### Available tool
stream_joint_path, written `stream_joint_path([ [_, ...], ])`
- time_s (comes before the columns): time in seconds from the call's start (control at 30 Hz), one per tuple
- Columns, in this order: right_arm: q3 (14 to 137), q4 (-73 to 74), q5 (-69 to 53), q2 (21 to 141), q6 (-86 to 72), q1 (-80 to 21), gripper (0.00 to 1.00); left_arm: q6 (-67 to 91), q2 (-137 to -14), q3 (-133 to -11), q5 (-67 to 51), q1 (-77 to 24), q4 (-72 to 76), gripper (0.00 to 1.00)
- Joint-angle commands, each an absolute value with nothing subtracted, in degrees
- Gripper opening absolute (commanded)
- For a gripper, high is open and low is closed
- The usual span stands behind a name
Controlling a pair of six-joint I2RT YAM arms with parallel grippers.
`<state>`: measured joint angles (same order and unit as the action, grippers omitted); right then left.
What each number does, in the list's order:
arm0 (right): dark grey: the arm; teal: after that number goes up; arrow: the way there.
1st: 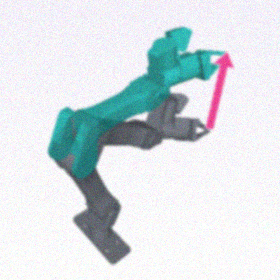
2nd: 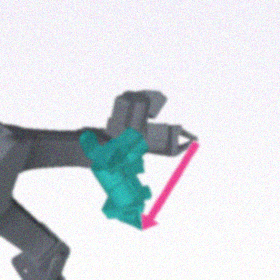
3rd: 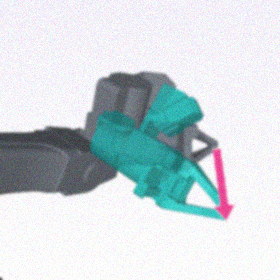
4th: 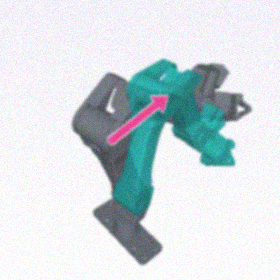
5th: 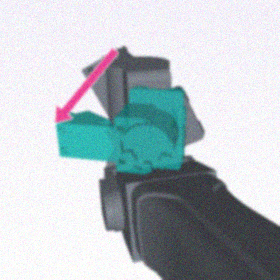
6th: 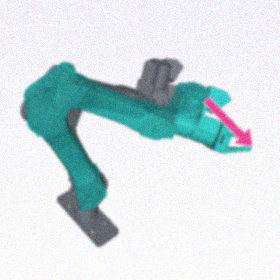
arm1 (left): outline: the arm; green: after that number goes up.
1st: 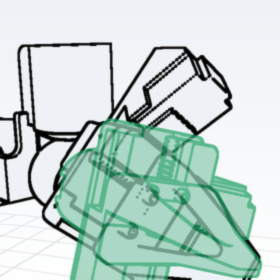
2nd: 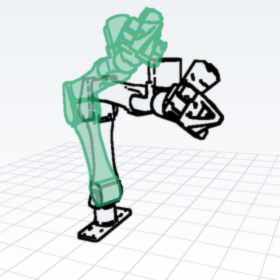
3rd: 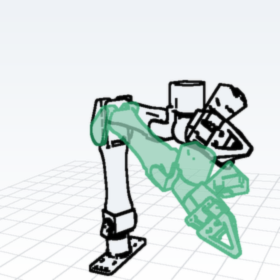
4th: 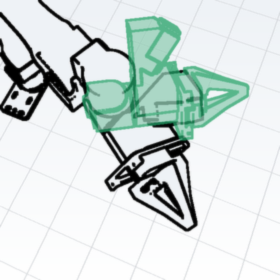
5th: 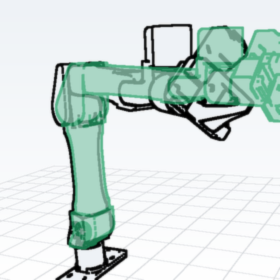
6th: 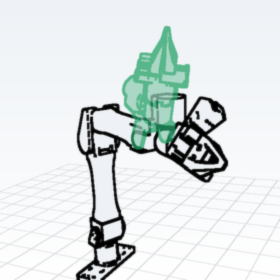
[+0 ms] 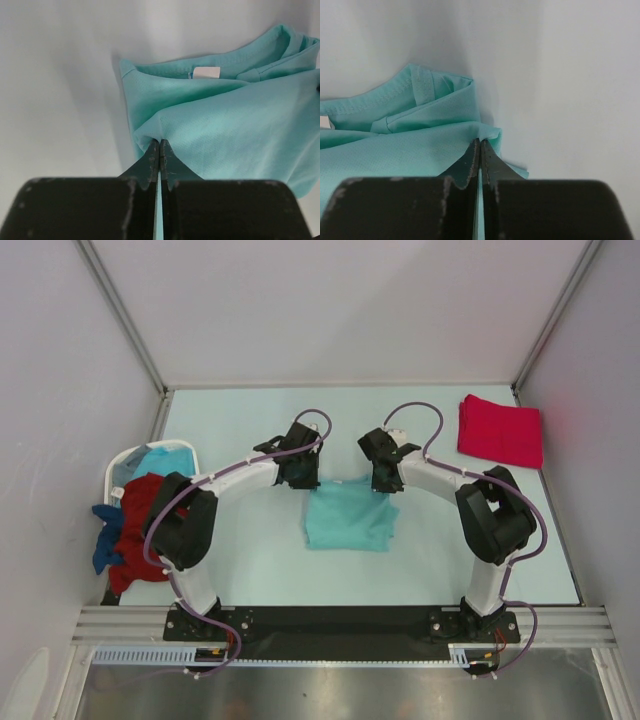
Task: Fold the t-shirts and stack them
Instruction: Smooth out wrinkles on the folded tshirt
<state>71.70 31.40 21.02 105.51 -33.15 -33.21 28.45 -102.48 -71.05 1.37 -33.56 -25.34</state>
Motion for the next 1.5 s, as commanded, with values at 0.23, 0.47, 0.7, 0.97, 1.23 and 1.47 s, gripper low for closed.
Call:
stream_joint_path([
  [0.23,73.2,31.1,22.3,104.8,-33.9,-33.8,0.0,28.0,-100.6,-72.6,0.9,-33.2,-23.9,0.0],
  [0.47,77.3,33.2,23.5,104.4,-32.8,-33.8,0.0,27.1,-100.5,-77.9,1.8,-33.2,-26.1,0.0],
  [0.7,80.2,33.8,24.1,104.9,-31.7,-33.4,0.0,26.9,-101.6,-80.3,2.1,-33.0,-27.1,0.0],
  [0.97,84.5,34.5,24.0,107.8,-30.7,-32.3,0.0,26.8,-104.7,-83.5,2.0,-32.0,-28.1,0.0],
  [1.23,86.0,33.5,23.1,111.0,-29.9,-30.2,0.0,27.1,-108.1,-85.0,1.2,-29.6,-28.2,0.0],
  [1.47,88.1,33.4,22.1,113.3,-29.6,-29.1,0.0,27.3,-110.7,-87.4,0.9,-28.3,-28.7,0.0],
])
